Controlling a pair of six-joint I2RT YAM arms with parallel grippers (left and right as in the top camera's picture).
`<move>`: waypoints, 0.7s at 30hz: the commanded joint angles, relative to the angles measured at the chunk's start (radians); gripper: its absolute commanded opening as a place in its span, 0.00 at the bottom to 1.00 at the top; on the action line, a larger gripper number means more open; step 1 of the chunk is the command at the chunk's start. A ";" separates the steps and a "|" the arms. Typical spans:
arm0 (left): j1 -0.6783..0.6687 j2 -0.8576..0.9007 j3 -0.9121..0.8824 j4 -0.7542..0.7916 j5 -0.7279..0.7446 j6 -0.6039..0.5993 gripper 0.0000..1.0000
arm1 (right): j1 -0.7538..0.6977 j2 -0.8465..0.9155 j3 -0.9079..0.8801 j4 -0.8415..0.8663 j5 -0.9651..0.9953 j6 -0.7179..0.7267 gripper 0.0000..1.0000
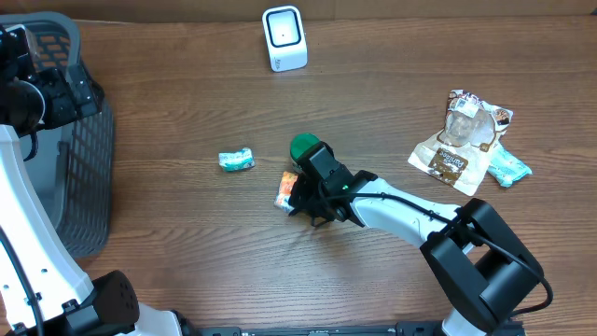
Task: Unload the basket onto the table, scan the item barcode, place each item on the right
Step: 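Reach the right gripper to the orange box and grasp it, then lift the orange box and carry it toward the scanner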
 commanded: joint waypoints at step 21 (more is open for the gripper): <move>-0.002 0.005 0.003 0.001 0.003 0.019 1.00 | -0.465 -0.231 0.104 -0.041 -1.062 -0.491 0.04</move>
